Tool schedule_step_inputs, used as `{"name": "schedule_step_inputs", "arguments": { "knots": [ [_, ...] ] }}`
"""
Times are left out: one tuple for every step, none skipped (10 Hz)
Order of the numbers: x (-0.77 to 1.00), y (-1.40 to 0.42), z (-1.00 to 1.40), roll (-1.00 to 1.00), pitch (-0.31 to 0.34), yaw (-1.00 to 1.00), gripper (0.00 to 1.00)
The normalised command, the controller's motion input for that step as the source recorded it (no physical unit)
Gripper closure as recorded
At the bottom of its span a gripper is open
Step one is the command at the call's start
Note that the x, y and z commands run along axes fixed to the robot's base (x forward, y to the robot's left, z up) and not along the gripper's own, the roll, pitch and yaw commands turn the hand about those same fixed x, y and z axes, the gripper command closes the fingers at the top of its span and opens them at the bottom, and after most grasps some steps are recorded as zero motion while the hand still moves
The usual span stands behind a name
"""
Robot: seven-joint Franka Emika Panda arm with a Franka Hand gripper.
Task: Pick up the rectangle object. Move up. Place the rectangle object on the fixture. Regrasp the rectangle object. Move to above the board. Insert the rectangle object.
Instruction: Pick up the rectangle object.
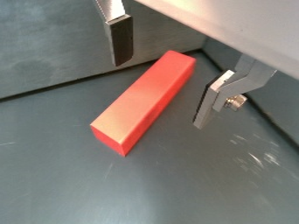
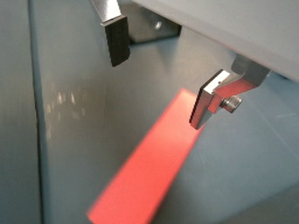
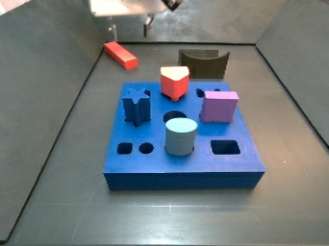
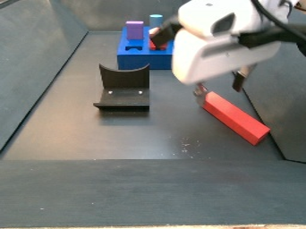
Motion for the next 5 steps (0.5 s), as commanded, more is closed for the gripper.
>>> {"name": "schedule_step_inputs", "arguments": {
  "knots": [
    [-0.80,0.13,-0.56,0.12,-0.091,0.41,0.00],
    [-0.99,0.00,-0.46,0.08,-0.111,0.17,0.00],
    [-0.57,0.00,-0.29,0.04,-0.071,0.08,0.00],
    [-0.09,0.00,-0.06,0.02,0.000,0.00,0.00],
    [0.00,0.00,0.00,0.02,0.000,0.00,0.00]
  ]
}}
